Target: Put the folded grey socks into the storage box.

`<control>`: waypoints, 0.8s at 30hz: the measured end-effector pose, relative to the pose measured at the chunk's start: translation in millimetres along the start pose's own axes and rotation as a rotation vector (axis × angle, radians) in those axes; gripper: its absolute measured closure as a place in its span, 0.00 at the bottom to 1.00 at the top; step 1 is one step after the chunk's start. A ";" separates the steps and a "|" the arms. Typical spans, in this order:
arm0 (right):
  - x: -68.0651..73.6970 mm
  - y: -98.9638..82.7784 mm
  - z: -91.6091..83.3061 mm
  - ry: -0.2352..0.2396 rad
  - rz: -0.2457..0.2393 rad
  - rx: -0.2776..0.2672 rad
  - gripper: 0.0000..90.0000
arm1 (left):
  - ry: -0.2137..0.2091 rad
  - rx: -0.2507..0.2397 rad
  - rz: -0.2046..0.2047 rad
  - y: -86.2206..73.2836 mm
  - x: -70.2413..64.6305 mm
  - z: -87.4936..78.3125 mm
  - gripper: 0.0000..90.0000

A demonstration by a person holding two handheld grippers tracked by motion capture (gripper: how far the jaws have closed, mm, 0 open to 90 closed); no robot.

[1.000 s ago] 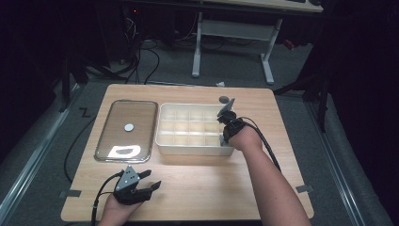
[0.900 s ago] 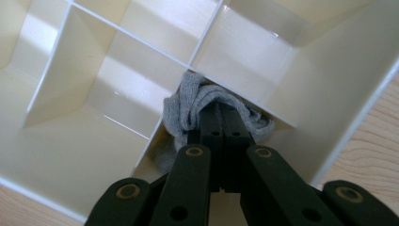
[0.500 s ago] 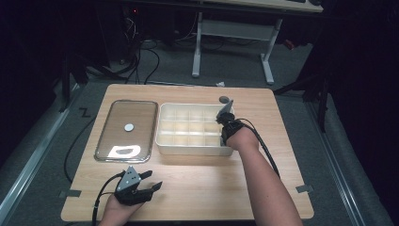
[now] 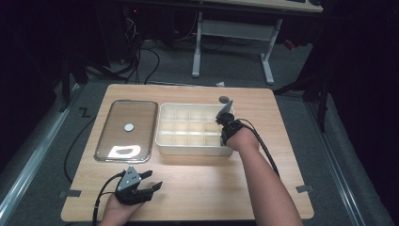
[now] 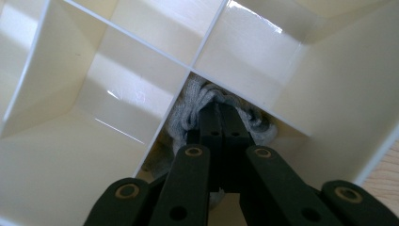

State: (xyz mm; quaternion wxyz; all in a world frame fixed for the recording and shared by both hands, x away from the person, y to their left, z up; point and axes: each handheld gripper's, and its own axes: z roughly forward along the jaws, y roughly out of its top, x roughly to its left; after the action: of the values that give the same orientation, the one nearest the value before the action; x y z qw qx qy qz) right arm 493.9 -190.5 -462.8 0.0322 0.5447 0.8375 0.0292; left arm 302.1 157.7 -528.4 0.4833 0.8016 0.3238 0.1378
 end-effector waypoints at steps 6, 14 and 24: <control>-1.4 -0.6 -2.7 0.004 -0.003 -0.005 1.00 | -0.003 0.000 -0.001 0.2 0.0 -0.6 0.46; -3.1 -2.5 -6.7 0.012 0.005 -0.013 0.99 | -0.002 0.000 -0.001 0.1 0.1 -0.2 0.46; -5.2 -6.1 -15.1 0.024 0.019 -0.035 0.96 | -0.003 -0.002 -0.001 0.2 0.1 -0.4 0.46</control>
State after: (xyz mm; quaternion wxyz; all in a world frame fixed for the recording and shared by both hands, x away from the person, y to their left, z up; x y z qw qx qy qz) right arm 489.2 -198.0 -448.1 0.0316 0.5514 0.8321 0.0507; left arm 302.0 158.0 -528.0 0.4845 0.8013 0.3233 0.1368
